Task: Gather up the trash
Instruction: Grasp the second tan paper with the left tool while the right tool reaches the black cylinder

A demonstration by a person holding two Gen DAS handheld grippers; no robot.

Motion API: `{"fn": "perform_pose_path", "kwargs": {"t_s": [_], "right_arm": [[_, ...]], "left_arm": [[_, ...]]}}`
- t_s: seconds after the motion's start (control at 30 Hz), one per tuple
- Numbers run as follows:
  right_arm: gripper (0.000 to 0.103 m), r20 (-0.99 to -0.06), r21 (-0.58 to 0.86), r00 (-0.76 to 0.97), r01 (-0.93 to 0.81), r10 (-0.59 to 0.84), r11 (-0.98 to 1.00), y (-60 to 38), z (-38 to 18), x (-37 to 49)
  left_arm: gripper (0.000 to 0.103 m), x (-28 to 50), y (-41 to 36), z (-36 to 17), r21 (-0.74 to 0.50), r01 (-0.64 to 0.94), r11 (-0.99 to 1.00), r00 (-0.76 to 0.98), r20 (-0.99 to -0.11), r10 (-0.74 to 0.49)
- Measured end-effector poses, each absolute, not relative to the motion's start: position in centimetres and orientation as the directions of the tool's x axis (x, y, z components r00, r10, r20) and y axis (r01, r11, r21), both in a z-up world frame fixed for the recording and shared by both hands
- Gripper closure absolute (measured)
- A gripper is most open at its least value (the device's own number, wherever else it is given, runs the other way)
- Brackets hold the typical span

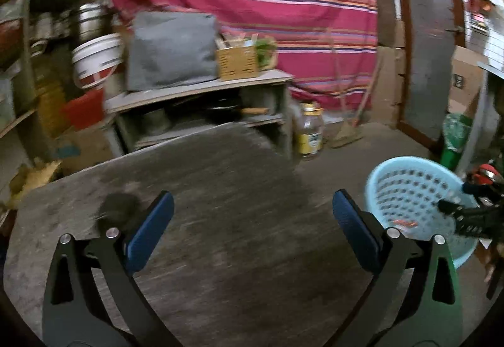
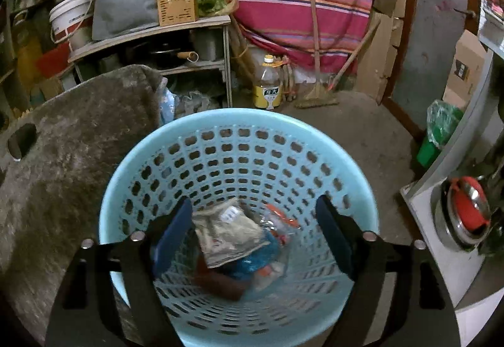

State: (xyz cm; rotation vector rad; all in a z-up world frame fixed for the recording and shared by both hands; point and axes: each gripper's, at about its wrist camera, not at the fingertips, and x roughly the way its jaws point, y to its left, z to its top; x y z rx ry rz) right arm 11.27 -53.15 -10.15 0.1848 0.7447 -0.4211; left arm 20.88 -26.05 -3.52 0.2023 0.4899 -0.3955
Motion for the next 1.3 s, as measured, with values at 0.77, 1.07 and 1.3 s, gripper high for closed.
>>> {"fn": "perform_pose_path", "kwargs": {"t_s": [0.77,1.07,1.3], "right_arm": [[0.006,-0.59,0.015,0.78,0.271,-0.21,0.962,-36.6,-7.7,19.5],[0.006,-0.608,0.008,0.778,0.203,-0.157,0.979,-31.5,-7.7,22.7],[0.006,-0.629,0.017,0.768,0.166,-0.118,0.986,-27.8,-8.1,25.4]], "left_arm": [[0.006,29.3,-4.0,-10.2,0.059,0.108,0.992,0.744,-0.667,-0.041],[0.049,30.5,-4.0,-11.1,0.068,0.181,0.981,0.705,-0.705,-0.082],[0.053,30.0,-1.7,-8.8,0.141,0.17,0.975,0.782,-0.621,-0.047]]}}
